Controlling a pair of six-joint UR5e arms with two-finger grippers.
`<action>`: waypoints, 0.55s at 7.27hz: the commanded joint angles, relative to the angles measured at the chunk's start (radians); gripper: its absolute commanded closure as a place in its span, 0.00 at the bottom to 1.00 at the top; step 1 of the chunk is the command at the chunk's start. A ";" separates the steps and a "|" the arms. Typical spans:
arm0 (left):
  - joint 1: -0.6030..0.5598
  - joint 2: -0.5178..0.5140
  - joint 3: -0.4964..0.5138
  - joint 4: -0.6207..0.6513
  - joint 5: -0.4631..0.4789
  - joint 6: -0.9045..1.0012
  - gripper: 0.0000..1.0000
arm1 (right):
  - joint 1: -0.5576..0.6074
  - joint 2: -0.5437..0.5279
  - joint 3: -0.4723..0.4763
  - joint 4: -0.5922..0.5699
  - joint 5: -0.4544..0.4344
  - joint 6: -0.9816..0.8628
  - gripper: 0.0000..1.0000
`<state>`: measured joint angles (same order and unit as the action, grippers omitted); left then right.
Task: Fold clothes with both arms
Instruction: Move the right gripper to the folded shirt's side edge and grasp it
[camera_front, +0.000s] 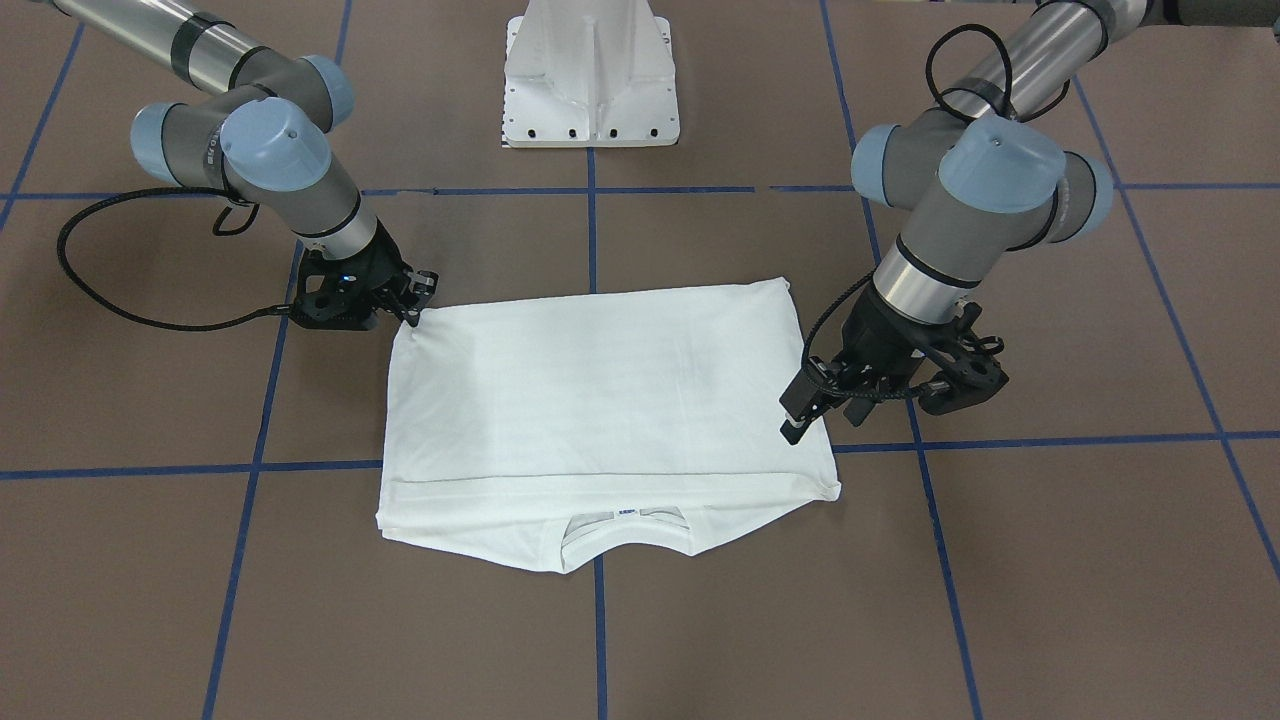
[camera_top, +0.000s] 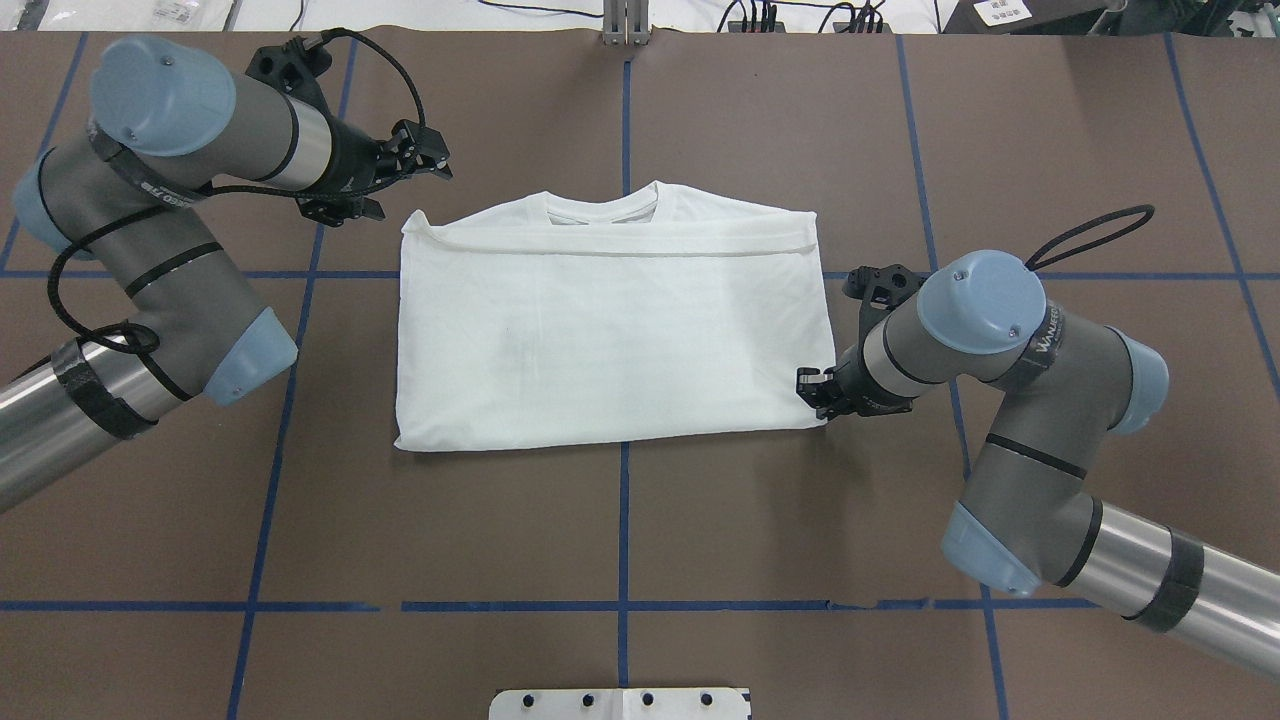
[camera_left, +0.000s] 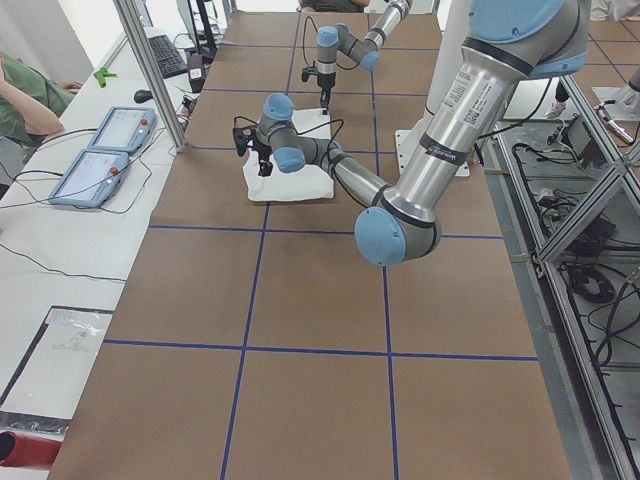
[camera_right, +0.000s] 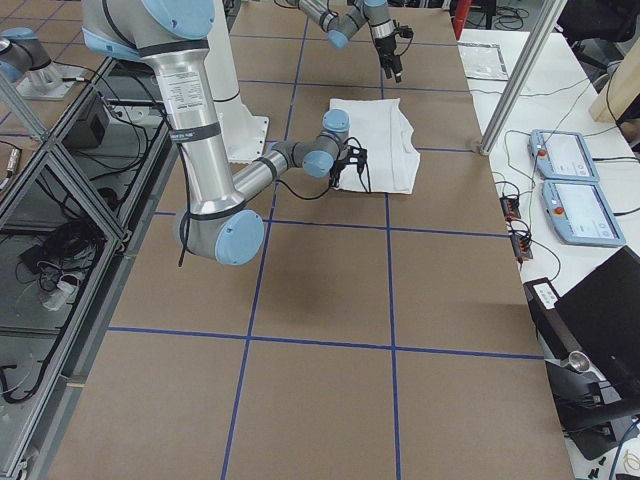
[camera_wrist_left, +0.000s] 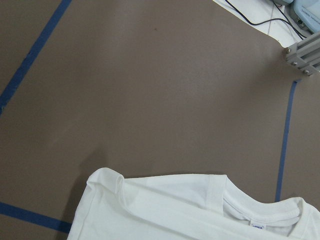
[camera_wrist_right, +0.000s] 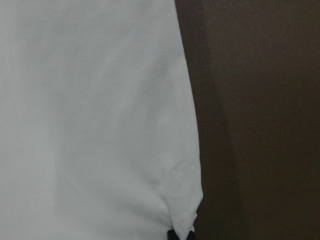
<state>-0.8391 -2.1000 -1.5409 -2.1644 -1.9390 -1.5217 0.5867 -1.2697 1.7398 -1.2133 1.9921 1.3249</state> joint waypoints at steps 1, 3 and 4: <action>0.000 0.000 -0.002 -0.002 0.002 0.000 0.00 | 0.004 -0.099 0.097 0.001 0.002 -0.009 1.00; 0.002 -0.002 -0.008 -0.002 0.002 0.000 0.00 | -0.005 -0.225 0.219 0.001 0.002 0.003 1.00; 0.002 -0.005 -0.010 -0.002 0.009 0.000 0.00 | -0.046 -0.290 0.266 0.000 0.017 0.004 1.00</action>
<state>-0.8381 -2.1022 -1.5482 -2.1659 -1.9356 -1.5217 0.5744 -1.4773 1.9401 -1.2122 1.9973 1.3257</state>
